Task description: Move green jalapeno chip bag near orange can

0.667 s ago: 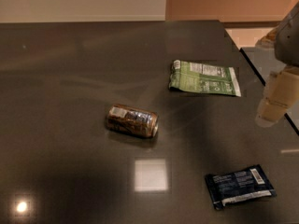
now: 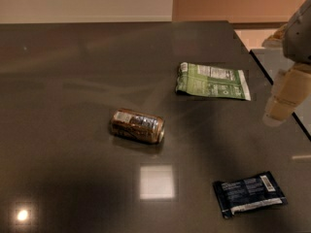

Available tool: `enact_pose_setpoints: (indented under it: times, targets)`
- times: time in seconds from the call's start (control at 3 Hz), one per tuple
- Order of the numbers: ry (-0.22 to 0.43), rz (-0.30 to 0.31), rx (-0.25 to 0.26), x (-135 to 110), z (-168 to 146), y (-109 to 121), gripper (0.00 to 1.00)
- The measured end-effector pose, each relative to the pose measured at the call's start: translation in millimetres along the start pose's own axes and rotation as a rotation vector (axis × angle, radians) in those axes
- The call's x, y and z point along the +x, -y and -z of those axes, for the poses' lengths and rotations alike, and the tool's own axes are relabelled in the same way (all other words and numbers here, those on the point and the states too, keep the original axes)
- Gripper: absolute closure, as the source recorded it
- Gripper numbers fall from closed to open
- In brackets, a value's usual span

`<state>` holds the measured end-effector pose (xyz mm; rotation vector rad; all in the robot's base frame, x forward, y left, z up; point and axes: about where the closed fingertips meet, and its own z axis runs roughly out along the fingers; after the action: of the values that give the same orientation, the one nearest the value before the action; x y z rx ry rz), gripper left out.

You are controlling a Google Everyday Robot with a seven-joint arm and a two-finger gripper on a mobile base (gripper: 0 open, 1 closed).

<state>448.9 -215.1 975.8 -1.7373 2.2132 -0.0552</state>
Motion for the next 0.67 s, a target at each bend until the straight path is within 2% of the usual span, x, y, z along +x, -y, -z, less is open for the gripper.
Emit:
enact_pose_setpoints:
  times: [0.67]
  targets:
    - [0.083, 0.04, -0.037, -12, -42, 52, 0.0]
